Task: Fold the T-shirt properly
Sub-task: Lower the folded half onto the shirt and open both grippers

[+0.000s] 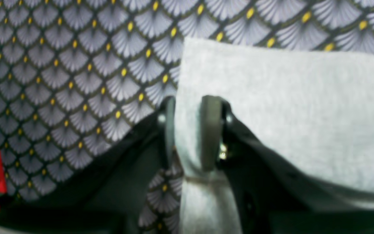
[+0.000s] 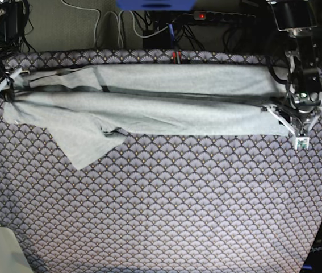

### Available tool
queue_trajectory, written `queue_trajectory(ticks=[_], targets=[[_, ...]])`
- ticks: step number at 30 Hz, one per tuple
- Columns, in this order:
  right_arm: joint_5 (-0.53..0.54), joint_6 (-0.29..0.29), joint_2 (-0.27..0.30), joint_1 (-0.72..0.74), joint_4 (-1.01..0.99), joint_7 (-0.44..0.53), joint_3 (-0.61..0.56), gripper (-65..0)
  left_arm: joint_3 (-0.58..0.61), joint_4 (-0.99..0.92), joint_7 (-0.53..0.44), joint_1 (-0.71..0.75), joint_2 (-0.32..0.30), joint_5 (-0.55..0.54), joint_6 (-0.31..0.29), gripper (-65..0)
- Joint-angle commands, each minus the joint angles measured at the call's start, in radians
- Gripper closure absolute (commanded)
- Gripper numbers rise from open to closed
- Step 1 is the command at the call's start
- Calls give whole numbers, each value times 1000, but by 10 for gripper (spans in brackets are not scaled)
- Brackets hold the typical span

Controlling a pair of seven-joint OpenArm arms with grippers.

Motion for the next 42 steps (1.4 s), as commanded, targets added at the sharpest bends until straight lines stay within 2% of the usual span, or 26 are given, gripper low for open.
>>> queue_trajectory(ticks=[1, 21, 26, 30, 42], targets=[[8, -8, 19, -3, 16, 16, 11, 0, -5, 18, -16, -14, -13, 5, 3, -139], [8, -8, 16, -29, 9, 15, 11, 0, 4, 6, -16, -6, -9, 4, 3, -143], [8, -8, 7, -31, 9, 15, 12, -82, 4, 6, -14, -1, -7, 4, 1, -144], [8, -8, -10, -31, 9, 15, 64, -145, 4, 18, -14, 23, -7, 4, 1, -144], [8, -8, -13, -28, 9, 15, 86, -156, 0, 20, -13, 63, -7, 2, 1, -144]])
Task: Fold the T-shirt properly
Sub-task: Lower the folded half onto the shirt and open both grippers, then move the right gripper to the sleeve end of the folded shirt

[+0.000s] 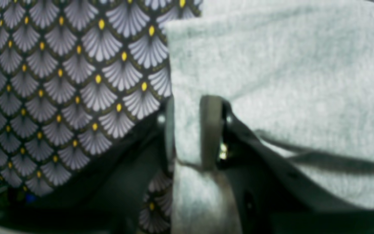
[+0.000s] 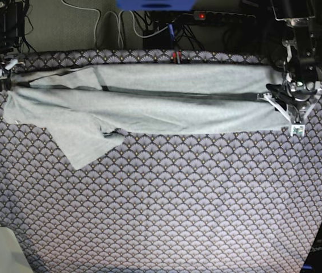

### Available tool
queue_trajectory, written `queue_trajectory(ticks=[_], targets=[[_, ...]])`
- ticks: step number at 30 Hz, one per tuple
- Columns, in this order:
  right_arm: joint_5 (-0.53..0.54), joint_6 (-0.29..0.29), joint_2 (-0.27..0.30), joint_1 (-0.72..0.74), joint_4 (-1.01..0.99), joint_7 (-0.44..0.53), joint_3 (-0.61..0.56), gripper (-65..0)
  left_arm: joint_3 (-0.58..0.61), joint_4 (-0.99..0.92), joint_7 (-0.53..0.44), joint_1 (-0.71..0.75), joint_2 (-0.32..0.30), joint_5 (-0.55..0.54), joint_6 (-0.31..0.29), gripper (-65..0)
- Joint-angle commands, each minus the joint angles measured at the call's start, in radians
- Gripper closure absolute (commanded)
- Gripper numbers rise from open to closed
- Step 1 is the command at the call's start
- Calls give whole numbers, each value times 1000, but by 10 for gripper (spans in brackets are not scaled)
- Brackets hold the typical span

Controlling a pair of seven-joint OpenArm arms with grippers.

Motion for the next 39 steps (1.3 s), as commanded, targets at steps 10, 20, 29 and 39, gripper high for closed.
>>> queue_trajectory(ticks=[10, 20, 29, 39], targets=[[11, -8, 17, -1, 14, 19, 7, -275, -8, 69, 76, -25, -25, -104, 2, -328], [11, -8, 15, 71, 11, 19, 164, -314, -11, 99, 80, -50, -42, -120, 5, -375], [9, -8, 103, 272, -37, -173, -194, -315, -11, 99, 80, -45, -42, -120, 5, -375], [6, -8, 126, 622, -381, -196, -413, -316, -11, 144, 80, -18, -41, -120, 8, -375]])
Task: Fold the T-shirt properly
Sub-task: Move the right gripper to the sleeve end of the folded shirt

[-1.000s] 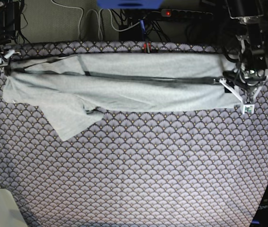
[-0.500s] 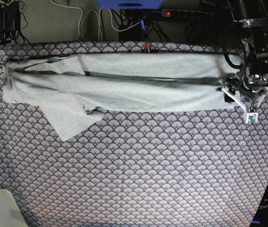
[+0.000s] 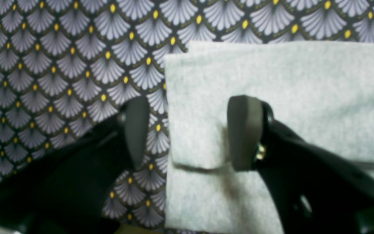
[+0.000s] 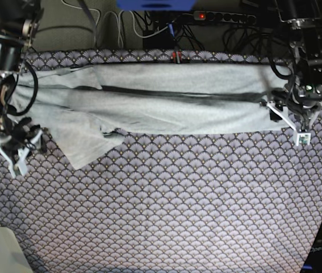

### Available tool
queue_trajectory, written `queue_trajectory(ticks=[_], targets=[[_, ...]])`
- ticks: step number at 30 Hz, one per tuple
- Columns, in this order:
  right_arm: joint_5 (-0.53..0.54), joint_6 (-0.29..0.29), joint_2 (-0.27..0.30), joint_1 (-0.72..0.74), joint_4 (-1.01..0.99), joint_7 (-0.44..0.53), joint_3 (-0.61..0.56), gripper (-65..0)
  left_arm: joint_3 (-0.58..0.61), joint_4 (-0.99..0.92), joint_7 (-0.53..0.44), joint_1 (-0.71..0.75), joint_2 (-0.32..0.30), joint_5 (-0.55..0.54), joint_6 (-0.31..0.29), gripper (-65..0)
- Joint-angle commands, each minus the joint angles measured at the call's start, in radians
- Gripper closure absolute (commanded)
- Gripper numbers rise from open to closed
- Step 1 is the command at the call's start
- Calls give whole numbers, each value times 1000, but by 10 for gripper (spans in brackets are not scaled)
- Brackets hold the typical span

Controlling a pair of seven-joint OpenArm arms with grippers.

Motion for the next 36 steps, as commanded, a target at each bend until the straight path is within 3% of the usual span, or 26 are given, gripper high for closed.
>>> queue_trajectory(ticks=[1, 13, 16, 25, 31, 36], targets=[[7, -1, 20, 38, -9, 21, -13, -317, -4, 21, -13, -9, -13, 1, 6, -375], [7, -1, -55, 84, -46, 25, -116, -317, -4, 10, -13, -20, -10, 1, 9, -375], [7, -1, -69, 84, -47, 71, -139, -317, -4, 10, -13, -22, -10, 1, 9, -375], [5, -1, -39, 152, -257, 163, -139, -315, -4, 10, -13, -22, -7, 1, 9, -374], [5, -1, -40, 153, -276, 170, -141, -311, -4, 10, -16, -25, -5, 1, 9, -373], [7, -1, -52, 121, -274, 153, -147, -223, -2, 10, -13, -42, -4, 1, 9, -373]])
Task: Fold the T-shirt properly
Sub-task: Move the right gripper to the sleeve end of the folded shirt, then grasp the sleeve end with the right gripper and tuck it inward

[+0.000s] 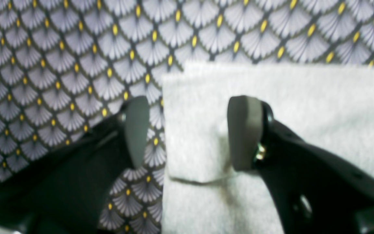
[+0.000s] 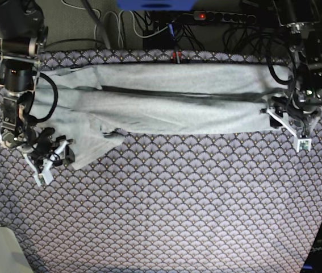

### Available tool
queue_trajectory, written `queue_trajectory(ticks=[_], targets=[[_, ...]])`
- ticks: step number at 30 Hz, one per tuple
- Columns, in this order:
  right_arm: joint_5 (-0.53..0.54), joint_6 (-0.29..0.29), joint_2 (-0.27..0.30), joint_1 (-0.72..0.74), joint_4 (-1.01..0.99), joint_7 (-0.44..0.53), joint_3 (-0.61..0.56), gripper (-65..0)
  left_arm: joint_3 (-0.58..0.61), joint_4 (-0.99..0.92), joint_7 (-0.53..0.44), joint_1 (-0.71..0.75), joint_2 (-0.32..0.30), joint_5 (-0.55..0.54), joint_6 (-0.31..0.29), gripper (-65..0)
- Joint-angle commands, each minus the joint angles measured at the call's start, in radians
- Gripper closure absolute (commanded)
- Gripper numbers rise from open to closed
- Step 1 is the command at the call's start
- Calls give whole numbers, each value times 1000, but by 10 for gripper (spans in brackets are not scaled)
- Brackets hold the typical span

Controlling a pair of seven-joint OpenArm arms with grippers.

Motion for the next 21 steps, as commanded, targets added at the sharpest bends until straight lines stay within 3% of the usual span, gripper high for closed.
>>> queue_trajectory(ticks=[1, 7, 13, 17, 21], targets=[[-13, 3, -5, 5, 4, -34, -18, -210, -3, 16, -10, -7, -12, 1, 3, -373], [-13, 3, -8, 2, 4, -34, -47, -144, 2, 15, -10, -23, -12, 1, 3, -373], [-13, 3, -6, 4, 6, -34, -44, 0, 2, 15, -10, -28, -12, 1, 3, -373], [-13, 3, -3, -2, 72, -37, -42, 0, 4, 15, -10, -40, -12, 1, 3, -372], [-12, 3, -5, -108, 333, -116, -41, 0, 4, 15, -10, -42, -12, 1, 3, -372]])
